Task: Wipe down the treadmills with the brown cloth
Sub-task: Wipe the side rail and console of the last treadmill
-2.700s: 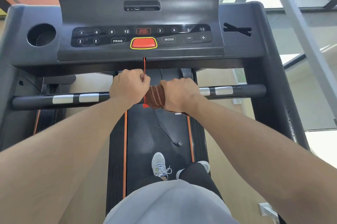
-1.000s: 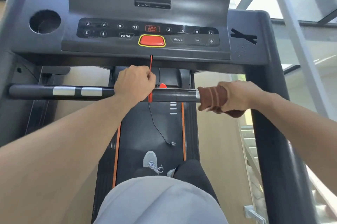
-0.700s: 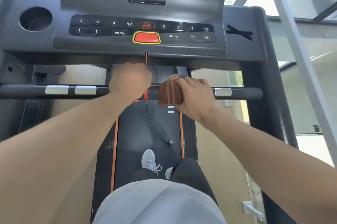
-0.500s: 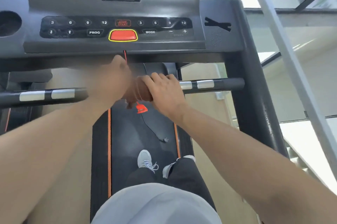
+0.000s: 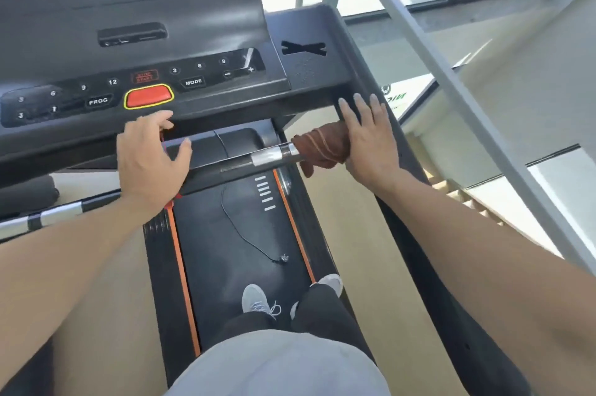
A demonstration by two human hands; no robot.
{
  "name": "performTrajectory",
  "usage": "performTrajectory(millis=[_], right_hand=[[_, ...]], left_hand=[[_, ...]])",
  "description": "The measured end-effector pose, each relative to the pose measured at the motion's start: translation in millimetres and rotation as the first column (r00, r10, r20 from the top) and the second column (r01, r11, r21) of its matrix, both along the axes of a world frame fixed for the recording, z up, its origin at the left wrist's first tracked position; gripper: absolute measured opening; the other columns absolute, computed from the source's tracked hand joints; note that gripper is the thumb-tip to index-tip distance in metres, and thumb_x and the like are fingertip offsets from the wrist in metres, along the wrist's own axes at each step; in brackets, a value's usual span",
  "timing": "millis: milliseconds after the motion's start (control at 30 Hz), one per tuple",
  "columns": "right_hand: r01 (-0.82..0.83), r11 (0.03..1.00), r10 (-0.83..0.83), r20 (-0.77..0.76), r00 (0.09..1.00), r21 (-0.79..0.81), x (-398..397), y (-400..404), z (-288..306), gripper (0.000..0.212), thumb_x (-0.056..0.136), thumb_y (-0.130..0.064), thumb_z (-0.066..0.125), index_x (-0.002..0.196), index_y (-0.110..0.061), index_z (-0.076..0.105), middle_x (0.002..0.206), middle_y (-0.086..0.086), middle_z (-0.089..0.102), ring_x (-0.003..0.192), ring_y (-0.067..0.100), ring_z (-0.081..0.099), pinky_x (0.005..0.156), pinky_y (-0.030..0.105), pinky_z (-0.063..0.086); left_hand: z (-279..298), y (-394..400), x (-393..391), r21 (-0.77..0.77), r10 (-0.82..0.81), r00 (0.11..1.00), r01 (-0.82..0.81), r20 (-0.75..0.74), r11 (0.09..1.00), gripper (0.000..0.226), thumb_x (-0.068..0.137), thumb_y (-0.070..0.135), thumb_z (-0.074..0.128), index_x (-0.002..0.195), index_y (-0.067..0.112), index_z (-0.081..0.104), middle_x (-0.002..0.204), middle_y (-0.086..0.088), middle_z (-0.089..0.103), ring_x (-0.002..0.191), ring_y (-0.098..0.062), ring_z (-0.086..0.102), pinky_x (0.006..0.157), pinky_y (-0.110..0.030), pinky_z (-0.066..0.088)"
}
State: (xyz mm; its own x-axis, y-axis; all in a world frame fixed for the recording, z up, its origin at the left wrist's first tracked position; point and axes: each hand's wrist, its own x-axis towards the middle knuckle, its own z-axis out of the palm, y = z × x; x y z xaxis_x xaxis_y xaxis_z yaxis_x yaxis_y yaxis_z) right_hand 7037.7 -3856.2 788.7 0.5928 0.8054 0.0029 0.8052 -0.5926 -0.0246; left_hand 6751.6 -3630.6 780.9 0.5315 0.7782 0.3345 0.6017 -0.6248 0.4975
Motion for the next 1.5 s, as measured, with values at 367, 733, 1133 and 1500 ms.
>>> performTrajectory(millis=[367, 733, 1133, 1500], right_hand=[[0.417, 0.875, -0.162, -0.662, 0.732, 0.246, -43.6, -58.1, 42.2, 0.018, 0.095, -0.023, 0.059, 0.111, -0.026, 0.05, 0.1, -0.007, 0.067, 0.093, 0.01, 0.065, 0.084, 0.037, 0.057], [0.186, 0.977, -0.189, -0.833, 0.52, -0.106, 2.3, -206.2, 135.6, 0.037, 0.079, -0.015, 0.064, 0.112, -0.031, 0.06, 0.108, -0.002, 0.072, 0.084, 0.013, 0.069, 0.07, 0.028, 0.057], [-0.164, 0.9, -0.307, -0.854, 0.421, -0.404, 11.5, -351.5, 141.1, 0.06, 0.088, 0.008, 0.064, 0.134, -0.029, 0.054, 0.12, 0.004, 0.067, 0.075, 0.004, 0.073, 0.057, 0.016, 0.053], [0.005, 0.912, -0.235, -0.512, 0.826, -0.411, 25.0, -390.1, 109.2, 0.069, 0.082, -0.059, 0.078, 0.143, -0.039, 0.052, 0.141, -0.002, 0.057, 0.128, 0.023, 0.054, 0.095, 0.036, 0.049]], left_hand=[[30.0, -91.5, 173.0, -0.459, -0.395, 0.912, 0.398, 0.107, 0.794, 0.055, 0.094, 0.042, 0.068, 0.144, 0.023, 0.053, 0.148, -0.003, 0.051, 0.144, -0.019, 0.036, 0.117, -0.034, 0.029], [24.3, -200.6, 185.3, -0.27, -0.891, 0.345, 0.864, -0.296, 0.424, 0.015, 0.074, 0.029, 0.074, 0.084, 0.035, 0.065, 0.139, 0.002, 0.06, 0.145, -0.029, 0.037, 0.121, -0.05, 0.027], [-15.9, -388.1, 117.4, -0.795, -0.66, 0.75, 0.418, 0.03, 0.439, 0.026, 0.084, 0.034, 0.083, 0.091, 0.026, 0.06, 0.082, 0.011, 0.067, 0.07, -0.004, 0.062, 0.067, -0.021, 0.046], [17.6, -428.1, 101.6, -0.819, -0.381, 0.923, 0.172, -0.061, 0.548, 0.04, 0.073, 0.029, 0.092, 0.087, 0.026, 0.055, 0.084, 0.012, 0.055, 0.078, -0.008, 0.051, 0.069, -0.023, 0.043]])
